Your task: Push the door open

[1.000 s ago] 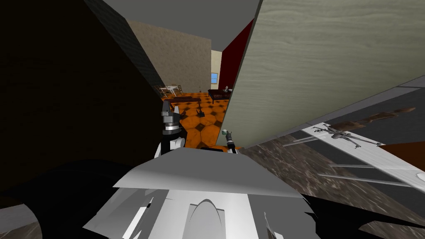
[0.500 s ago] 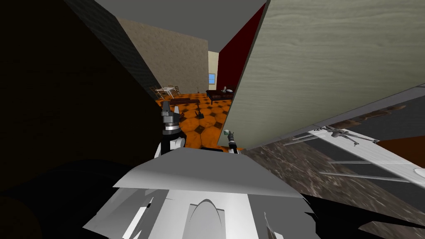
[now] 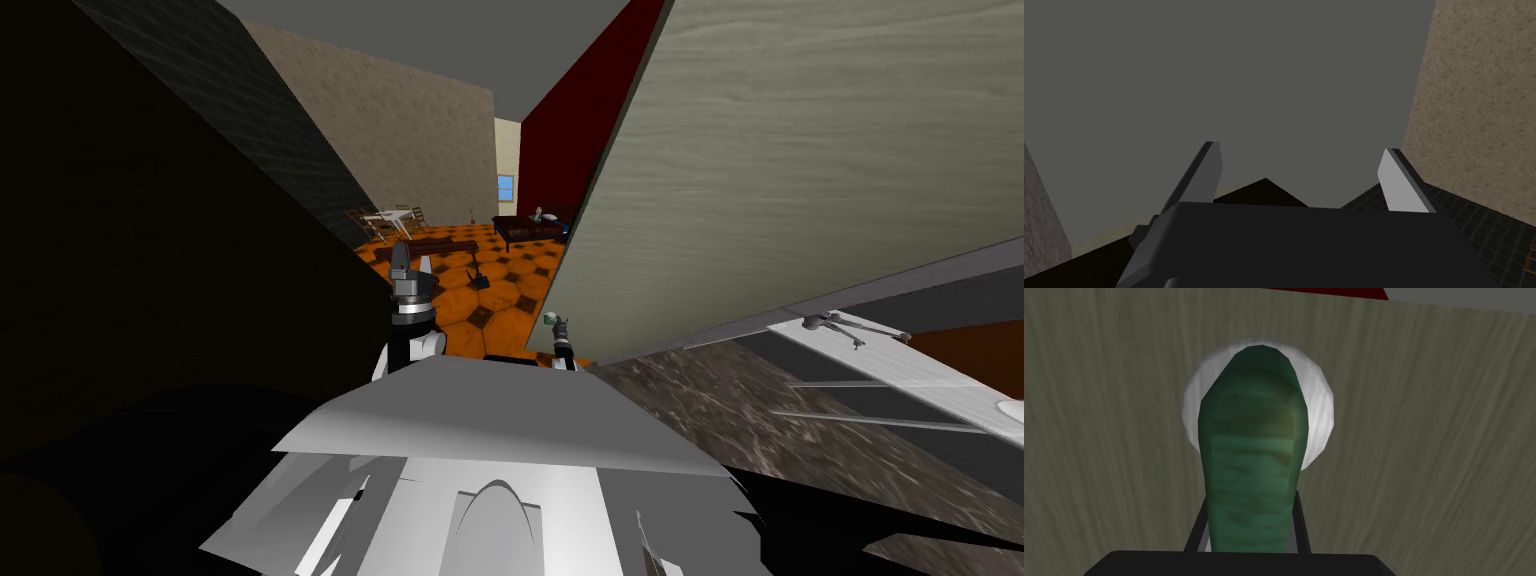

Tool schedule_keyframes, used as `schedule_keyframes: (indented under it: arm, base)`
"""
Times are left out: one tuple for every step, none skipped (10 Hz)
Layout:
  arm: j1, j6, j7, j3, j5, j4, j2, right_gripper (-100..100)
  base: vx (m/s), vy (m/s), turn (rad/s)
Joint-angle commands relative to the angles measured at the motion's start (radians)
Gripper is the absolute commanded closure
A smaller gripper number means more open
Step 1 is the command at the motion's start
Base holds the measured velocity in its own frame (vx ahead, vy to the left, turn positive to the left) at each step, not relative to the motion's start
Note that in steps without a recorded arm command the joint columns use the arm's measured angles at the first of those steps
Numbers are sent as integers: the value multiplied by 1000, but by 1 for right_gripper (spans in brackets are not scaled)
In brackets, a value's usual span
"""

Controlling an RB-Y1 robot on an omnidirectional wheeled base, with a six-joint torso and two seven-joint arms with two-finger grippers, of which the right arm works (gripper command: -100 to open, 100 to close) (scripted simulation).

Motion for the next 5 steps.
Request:
schedule_keyframes:
  arm:
    - [-10, -2, 9, -25, -12, 10, 2, 100]
    - [-12, -1, 13, -34, -17, 12, 5, 100]
    - [-14, -1, 17, -42, -21, 14, 9, 100]
    - [-15, 0, 19, -49, -25, 15, 12, 100]
    - [-16, 1, 23, -57, -29, 17, 16, 100]
  base:
    - [170, 110, -86]
    - [182, 102, -73]
    - [182, 108, -67]
    - [182, 82, -56]
    - [163, 68, -44]
